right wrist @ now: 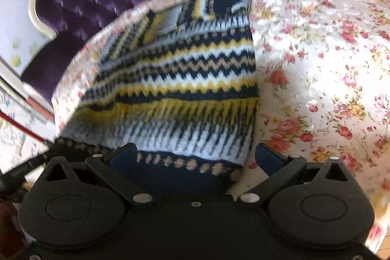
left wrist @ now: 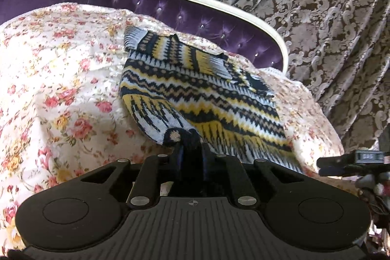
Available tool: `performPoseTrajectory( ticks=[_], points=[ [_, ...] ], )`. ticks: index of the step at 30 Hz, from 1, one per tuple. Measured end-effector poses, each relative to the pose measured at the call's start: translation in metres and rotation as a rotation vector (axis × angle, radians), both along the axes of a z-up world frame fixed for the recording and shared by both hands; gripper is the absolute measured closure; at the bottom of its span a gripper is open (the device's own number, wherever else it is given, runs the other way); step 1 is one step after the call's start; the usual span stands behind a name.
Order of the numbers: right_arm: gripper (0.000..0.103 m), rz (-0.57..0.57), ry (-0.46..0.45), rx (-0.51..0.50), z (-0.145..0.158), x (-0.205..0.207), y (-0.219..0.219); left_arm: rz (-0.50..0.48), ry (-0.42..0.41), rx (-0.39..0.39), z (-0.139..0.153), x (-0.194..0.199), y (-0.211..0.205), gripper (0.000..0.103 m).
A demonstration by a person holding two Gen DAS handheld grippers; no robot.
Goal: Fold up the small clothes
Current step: 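Grasp the hem with both grippers and fold it up toward the collar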
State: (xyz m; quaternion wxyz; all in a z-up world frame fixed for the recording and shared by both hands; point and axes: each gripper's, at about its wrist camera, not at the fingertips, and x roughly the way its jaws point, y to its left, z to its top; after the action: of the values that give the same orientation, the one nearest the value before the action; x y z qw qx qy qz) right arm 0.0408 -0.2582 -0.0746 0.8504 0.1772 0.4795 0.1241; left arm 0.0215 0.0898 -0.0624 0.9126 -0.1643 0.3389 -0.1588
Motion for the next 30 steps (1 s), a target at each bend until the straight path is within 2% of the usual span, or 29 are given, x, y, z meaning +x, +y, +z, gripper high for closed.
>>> performPoseTrajectory(
  ticks=[7,9,14,17,20,22,24,26,27,29,30],
  points=[
    [0.000,0.129,0.178,0.020,-0.031,0.022,0.008,-0.007,-0.014,0.024,0.003,0.001,-0.002,0.089],
    [0.000,0.126,0.168,0.071,-0.031,0.021,0.006,-0.005,-0.014,0.030,0.003,0.000,-0.002,0.089],
    [0.000,0.070,0.141,0.294,-0.032,0.013,-0.010,-0.002,-0.009,0.037,0.001,0.001,0.001,0.089],
    [0.002,0.065,0.123,0.308,-0.033,0.005,-0.013,-0.003,-0.007,0.040,0.001,0.001,0.002,0.089],
    [0.010,0.080,0.100,0.272,-0.029,-0.001,-0.008,-0.003,-0.006,0.042,0.001,0.001,0.001,0.089],
    [0.021,0.091,0.094,0.280,-0.027,-0.002,-0.004,-0.003,-0.006,0.042,0.001,0.002,0.002,0.089],
    [0.027,0.110,0.094,0.279,-0.025,-0.004,0.000,-0.003,-0.004,0.041,0.001,0.002,0.002,0.089],
    [0.027,0.131,0.093,0.253,-0.025,-0.008,0.005,-0.002,-0.002,0.040,0.000,0.003,0.002,0.089],
    [0.031,0.138,0.087,0.237,-0.025,-0.010,0.008,-0.002,-0.002,0.041,0.000,0.003,0.002,0.089],
    [0.043,0.139,0.072,0.213,-0.024,-0.016,0.011,-0.002,-0.001,0.045,-0.001,0.003,0.002,0.089],
    [0.053,0.132,0.064,0.211,-0.024,-0.018,0.010,-0.002,0.000,0.047,-0.001,0.003,0.002,0.089]
  ],
)
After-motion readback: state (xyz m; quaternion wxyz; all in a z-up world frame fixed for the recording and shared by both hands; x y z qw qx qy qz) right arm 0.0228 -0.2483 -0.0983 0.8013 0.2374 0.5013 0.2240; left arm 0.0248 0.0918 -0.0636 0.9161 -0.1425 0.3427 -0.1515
